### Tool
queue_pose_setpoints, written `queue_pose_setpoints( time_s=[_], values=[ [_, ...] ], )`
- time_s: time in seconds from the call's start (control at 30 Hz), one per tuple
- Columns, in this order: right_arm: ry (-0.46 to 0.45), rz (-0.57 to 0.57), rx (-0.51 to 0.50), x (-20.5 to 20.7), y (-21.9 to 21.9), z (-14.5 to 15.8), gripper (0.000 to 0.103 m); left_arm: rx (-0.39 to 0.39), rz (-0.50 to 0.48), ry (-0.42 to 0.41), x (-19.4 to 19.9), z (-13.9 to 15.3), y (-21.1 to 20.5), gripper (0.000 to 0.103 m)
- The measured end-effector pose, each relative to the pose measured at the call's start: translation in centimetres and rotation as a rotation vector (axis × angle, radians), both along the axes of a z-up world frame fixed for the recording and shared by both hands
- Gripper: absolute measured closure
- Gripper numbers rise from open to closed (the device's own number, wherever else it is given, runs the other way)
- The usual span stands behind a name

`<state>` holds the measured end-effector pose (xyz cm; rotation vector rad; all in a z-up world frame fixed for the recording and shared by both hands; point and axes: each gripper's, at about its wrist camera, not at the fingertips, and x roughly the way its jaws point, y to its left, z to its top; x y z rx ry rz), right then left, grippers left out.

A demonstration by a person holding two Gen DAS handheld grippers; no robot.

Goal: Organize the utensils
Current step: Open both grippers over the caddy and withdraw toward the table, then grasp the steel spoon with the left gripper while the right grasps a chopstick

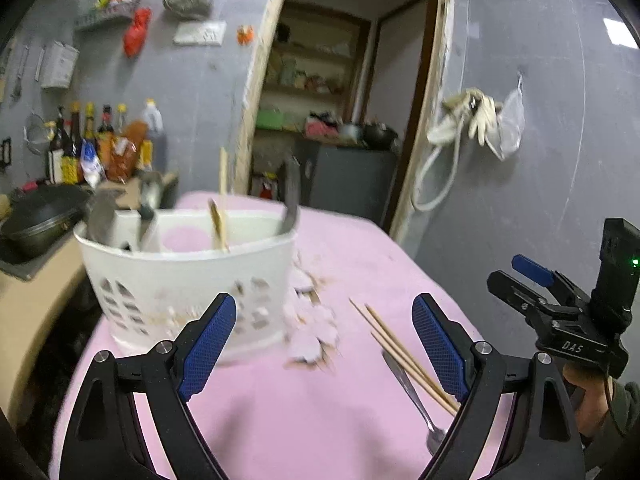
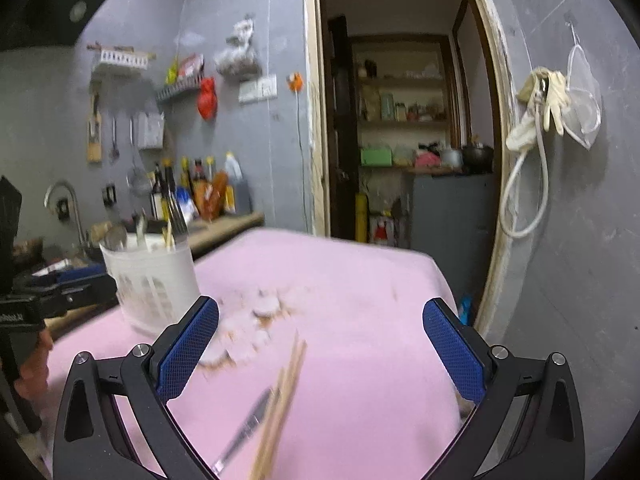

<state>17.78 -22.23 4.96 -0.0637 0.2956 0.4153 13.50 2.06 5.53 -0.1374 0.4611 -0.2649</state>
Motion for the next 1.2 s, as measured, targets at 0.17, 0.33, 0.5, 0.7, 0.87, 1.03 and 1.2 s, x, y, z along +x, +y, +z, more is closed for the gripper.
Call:
queue_pose_setpoints(
  time_s=[0.17, 0.33, 0.5, 0.7, 0.87, 1.03, 1.2],
  values=[
    [0.121, 0.012, -0.055, 0.7, -1.0, -2.0, 0.003, 0.032, -0.057, 0.106, 0.8, -1.7, -2.1, 0.017],
    [0.224, 0.041, -0.107, 1.4, -0.9, -3.9, 0.019, 0.085, -0.098, 0.196, 1.6, -3.5, -3.8, 0.017],
    [0.31, 0.098, -0.133, 1.7, -0.5, -5.7, 0.035, 0.108, -0.118, 0.283, 2.6, -5.2, -4.5, 0.017],
    [0.359, 0.168, -0.202, 1.5, 0.8, -6.9, 0.047, 0.135, -0.134, 0.342, 3.3, -6.3, -5.1, 0.018],
    [0.374, 0.188, -0.251, 1.4, 1.7, -7.4, 0.053, 0.161, -0.158, 0.375, 3.8, -7.0, -5.9, 0.023],
    [0.378, 0.179, -0.293, 1.6, 2.1, -7.6, 0.054, 0.165, -0.178, 0.4, 4.1, -7.3, -6.3, 0.03],
    [0.373, 0.154, -0.325, 1.7, 1.8, -7.9, 0.06, 0.158, -0.201, 0.431, 4.5, -7.5, -6.7, 0.039]
  ],
)
